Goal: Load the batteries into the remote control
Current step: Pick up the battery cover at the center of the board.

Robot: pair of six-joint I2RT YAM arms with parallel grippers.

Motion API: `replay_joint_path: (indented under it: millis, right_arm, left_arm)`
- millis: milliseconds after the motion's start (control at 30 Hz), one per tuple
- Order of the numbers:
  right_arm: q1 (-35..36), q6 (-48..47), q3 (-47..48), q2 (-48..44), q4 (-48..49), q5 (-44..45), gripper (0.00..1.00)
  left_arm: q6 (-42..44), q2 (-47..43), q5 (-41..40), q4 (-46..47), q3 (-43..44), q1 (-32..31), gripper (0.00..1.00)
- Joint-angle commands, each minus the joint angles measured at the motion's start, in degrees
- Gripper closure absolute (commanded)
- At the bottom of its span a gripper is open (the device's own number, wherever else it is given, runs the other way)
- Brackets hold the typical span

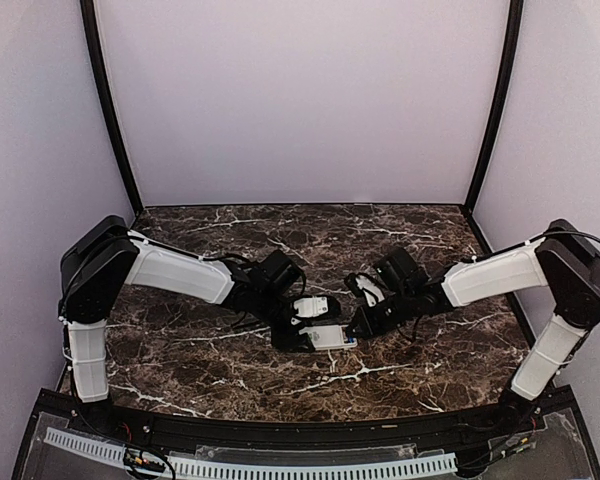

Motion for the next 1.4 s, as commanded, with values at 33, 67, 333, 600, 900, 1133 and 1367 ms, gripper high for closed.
replay_joint_path:
  millis: [33,67,333,600,900,1133,1367]
  right_arm:
    - [-0.12,2.53,-2.07,4.1,1.66,-1.47,1.0]
    - [-0.15,2.45,-2.0,3.91,1.29,-1.25,1.0]
    - [-0.15,1.12,1.63,-1.61,-4.36,-0.11,1.0]
    - [-3.78,0.88,10.32,-7.27,-22.71,17.79,0.8]
    - [-8.92,-1.8,20.31,4.05,-41.22,32.75,0.58]
    - [-9.48,-4.78,22.36,9.42,-41.25,28.55,0.58]
    - [-9.93,-6.22,21.31,12.2,-40.67,27.04,0.73]
  left_arm:
    - [0.06,3.08,-1.87,-4.11,-0.39,0.25,0.75]
    - [0.01,3.12,-1.87,-4.12,-0.39,0.24,0.75]
    - [0.1,3.25,-1.77,-4.21,-0.29,0.24,0.74]
    - [-0.61,3.11,-0.9,-5.29,1.55,0.24,0.47]
    - [-1.0,-0.64,-0.4,-5.52,2.54,0.24,0.02]
    - [-2.7,-7.03,1.04,-4.65,3.47,0.24,0.01]
    - [-2.89,-11.84,1.17,-4.62,3.69,0.3,0.01]
